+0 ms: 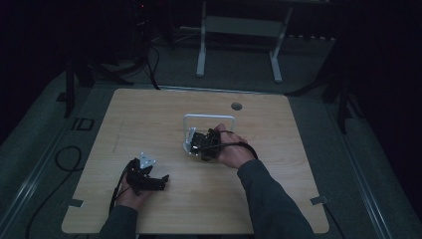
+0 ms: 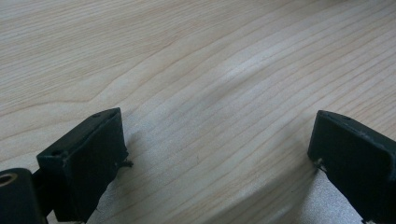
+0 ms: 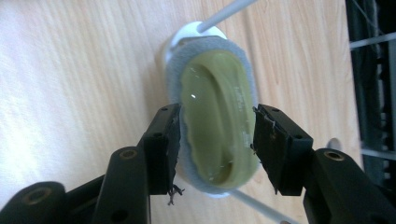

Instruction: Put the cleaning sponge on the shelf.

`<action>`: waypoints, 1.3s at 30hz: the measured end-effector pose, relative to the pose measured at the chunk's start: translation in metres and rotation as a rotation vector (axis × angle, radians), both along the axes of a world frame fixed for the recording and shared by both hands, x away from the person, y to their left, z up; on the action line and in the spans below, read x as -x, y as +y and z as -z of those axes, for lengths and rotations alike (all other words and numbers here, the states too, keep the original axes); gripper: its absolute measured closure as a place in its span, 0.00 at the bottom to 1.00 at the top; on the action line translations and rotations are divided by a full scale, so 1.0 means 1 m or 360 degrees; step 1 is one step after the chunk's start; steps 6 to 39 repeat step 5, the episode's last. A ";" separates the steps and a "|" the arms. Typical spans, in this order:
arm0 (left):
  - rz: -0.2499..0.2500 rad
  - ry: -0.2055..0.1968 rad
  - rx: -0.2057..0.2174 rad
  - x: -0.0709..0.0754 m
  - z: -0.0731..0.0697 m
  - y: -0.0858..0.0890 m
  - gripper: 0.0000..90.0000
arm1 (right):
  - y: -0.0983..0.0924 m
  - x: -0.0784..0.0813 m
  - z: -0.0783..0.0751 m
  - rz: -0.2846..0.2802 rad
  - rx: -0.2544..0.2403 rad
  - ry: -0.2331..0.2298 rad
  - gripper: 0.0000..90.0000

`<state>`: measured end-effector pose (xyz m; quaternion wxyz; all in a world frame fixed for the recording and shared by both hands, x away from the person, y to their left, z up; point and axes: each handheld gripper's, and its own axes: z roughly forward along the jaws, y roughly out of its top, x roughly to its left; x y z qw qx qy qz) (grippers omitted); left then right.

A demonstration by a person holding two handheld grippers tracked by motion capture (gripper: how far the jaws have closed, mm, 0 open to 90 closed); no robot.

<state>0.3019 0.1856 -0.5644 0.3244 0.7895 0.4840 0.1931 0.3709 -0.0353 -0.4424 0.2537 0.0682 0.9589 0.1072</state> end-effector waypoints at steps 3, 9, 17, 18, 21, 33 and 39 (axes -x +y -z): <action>0.0000 -0.0001 0.0000 0.000 0.000 0.000 0.05 | -0.002 0.003 0.000 0.0010 -0.0023 0.0012 0.55; 0.0001 0.0002 0.0000 0.000 0.000 0.000 0.05 | -0.007 0.010 0.001 0.0036 -0.0044 0.0031 0.54; 0.0001 0.0002 0.0000 0.000 0.000 0.000 0.05 | -0.007 0.010 0.001 0.0036 -0.0044 0.0031 0.54; 0.0001 0.0002 0.0000 0.000 0.000 0.000 0.05 | -0.007 0.010 0.001 0.0036 -0.0044 0.0031 0.54; 0.0001 0.0002 0.0000 0.000 0.000 0.000 0.05 | -0.007 0.010 0.001 0.0036 -0.0044 0.0031 0.54; 0.0001 0.0002 0.0000 0.000 0.000 0.000 0.05 | -0.007 0.010 0.001 0.0036 -0.0044 0.0031 0.54; 0.0001 0.0002 0.0000 0.000 0.000 0.000 0.05 | -0.007 0.010 0.001 0.0036 -0.0044 0.0031 0.54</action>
